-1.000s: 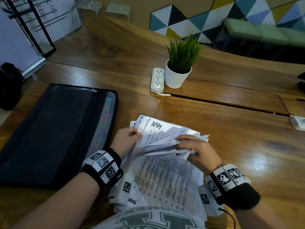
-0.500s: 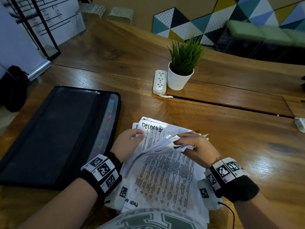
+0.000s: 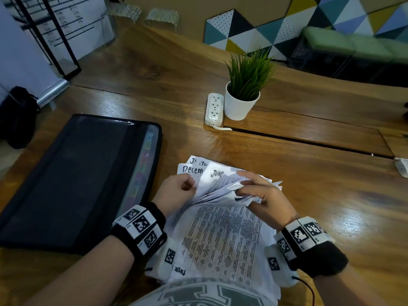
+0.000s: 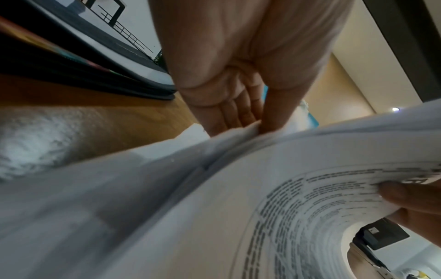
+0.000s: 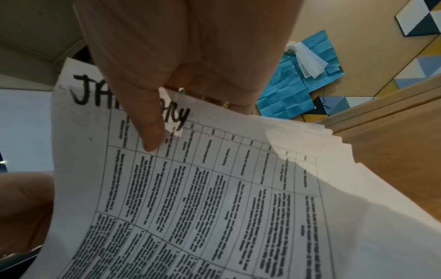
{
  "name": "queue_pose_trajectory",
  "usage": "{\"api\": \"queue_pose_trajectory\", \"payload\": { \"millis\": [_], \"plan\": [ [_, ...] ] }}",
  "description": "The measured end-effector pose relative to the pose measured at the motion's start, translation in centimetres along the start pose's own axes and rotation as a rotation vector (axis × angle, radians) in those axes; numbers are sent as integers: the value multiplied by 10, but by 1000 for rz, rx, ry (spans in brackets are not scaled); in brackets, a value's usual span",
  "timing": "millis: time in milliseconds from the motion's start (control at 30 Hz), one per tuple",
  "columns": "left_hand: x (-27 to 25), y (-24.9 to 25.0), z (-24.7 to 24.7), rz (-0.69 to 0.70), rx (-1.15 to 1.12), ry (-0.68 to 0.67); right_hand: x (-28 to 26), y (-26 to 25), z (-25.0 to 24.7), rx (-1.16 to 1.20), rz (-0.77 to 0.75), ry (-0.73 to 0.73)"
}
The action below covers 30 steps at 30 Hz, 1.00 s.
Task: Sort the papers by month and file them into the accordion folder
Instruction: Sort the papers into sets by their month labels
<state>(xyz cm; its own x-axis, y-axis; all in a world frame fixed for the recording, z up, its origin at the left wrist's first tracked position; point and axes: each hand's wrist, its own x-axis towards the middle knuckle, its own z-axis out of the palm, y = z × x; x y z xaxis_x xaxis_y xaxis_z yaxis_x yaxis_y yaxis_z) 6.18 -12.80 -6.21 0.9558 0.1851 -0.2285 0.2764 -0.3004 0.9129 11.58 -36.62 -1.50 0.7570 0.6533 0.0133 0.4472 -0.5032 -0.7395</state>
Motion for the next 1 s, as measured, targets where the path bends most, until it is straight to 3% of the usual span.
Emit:
{"api": "queue_pose_trajectory", "payload": {
  "millis": [167, 267, 333, 400, 467, 600, 733, 867, 933, 1000],
  "plan": [
    [-2, 7, -2, 28, -109, -213, 5, 1, -2, -88, -30, -63],
    [-3, 9, -4, -51, -187, -275, 6, 3, -2, -130, 7, -95],
    [-1, 7, -4, -56, -129, -188, 5, 4, -2, -134, 21, -88],
    [4, 4, -5, -33, 24, 11, 5, 3, -2, -148, 15, -69],
    [10, 4, -6, -105, 143, 153, 3, 2, -1, -139, 0, -46],
    [16, 5, -9, -273, 100, 115, -2, 2, 2, -74, 34, -33],
    [15, 6, -10, -157, 89, 162, -7, 4, 4, -39, 77, -29],
    [2, 15, -3, 17, -92, -98, -5, 3, 5, -21, 63, -34],
    [-3, 15, 1, 42, -180, -127, -2, -2, 4, -20, 52, -62],
    [-3, 10, 4, 67, -175, -66, 2, -8, 2, -5, 29, -74]
  ]
}}
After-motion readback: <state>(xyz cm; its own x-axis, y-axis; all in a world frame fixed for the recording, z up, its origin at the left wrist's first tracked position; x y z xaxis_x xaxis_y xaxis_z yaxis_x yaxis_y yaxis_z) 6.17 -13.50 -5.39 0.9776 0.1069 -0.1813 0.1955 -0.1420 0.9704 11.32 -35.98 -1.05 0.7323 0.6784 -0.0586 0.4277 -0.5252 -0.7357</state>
